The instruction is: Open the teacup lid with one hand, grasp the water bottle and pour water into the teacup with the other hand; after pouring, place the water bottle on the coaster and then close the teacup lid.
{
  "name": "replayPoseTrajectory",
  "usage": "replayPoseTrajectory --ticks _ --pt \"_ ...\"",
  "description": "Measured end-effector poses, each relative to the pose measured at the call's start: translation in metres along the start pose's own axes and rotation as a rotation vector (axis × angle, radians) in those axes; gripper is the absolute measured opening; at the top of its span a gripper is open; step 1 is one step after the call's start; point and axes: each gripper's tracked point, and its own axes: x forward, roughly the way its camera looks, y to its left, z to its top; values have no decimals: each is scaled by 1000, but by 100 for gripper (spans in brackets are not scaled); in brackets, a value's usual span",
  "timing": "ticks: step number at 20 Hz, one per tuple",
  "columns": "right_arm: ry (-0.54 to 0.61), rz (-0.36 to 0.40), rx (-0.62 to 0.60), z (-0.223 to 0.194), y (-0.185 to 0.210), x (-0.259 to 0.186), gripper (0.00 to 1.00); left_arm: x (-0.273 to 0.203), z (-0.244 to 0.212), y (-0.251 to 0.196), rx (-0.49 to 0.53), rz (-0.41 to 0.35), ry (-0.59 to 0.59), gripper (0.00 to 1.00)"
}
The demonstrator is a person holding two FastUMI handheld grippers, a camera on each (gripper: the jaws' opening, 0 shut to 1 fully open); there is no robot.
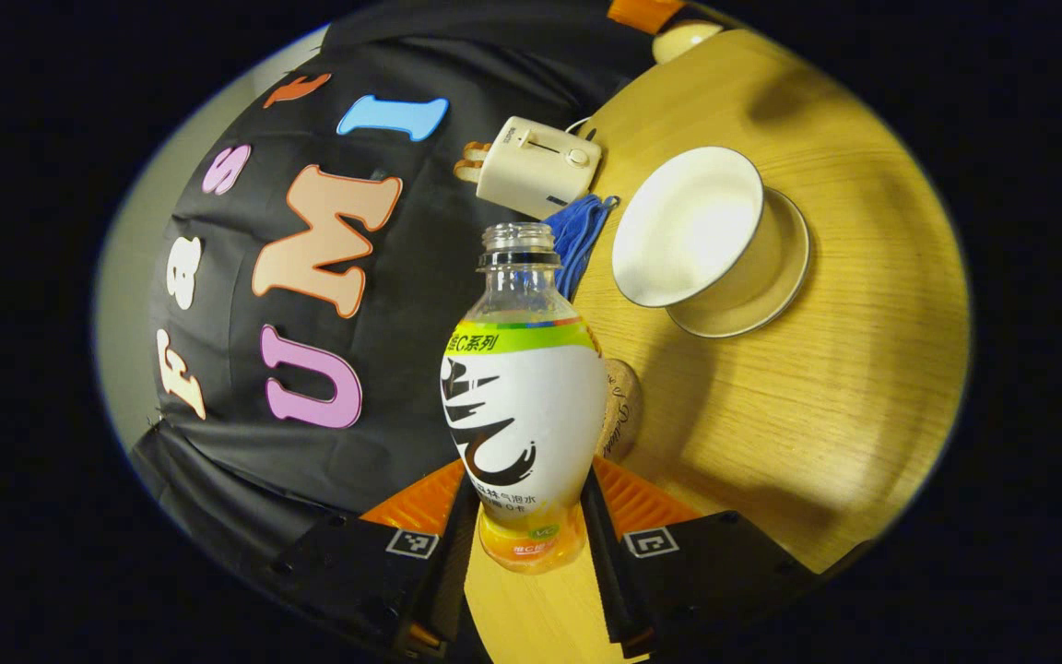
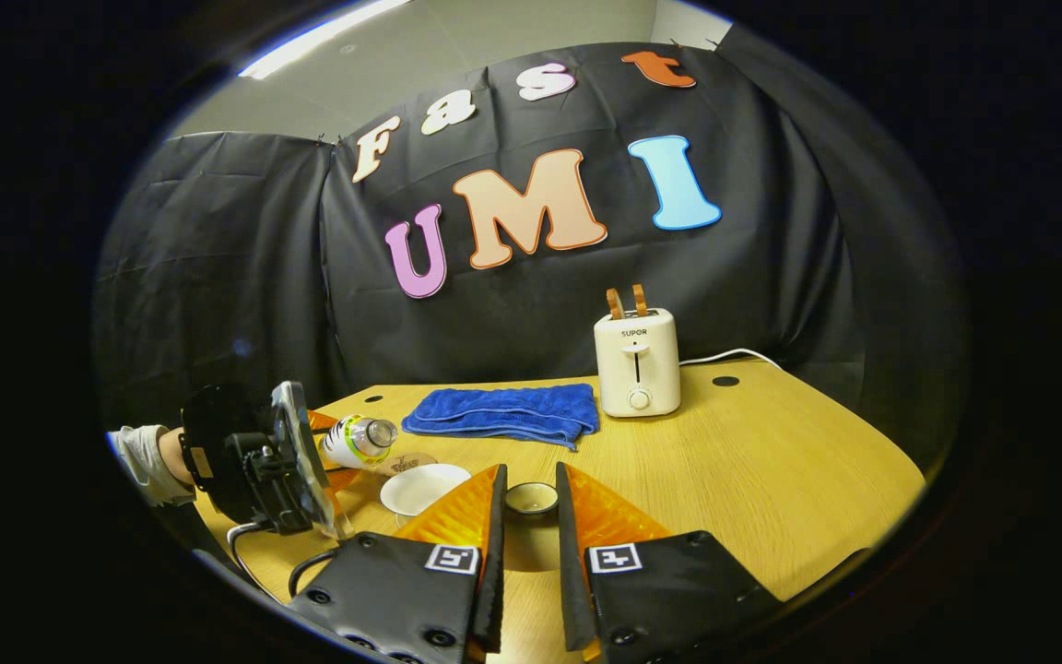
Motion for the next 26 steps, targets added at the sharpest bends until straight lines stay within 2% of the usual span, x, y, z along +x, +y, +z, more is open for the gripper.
replayPoseTrajectory --ticks 1,12,19,24,25,26 --pt "-2 0 2 1 0 0 31 0 0 -3 6 -8 4 58" --pt "-11 -3 10 4 -4 -2 31 2 11 17 267 42 27 58" --pt "-23 -6 14 9 -6 -5 29 0 8 25 402 47 59 58" --pt "-19 1 25 8 -6 -6 31 -2 6 30 483 55 75 58" --pt "-15 -2 24 7 -7 -5 29 -3 6 32 507 55 79 58" --pt "-15 -4 24 8 -8 -5 31 -3 5 32 524 53 83 58"
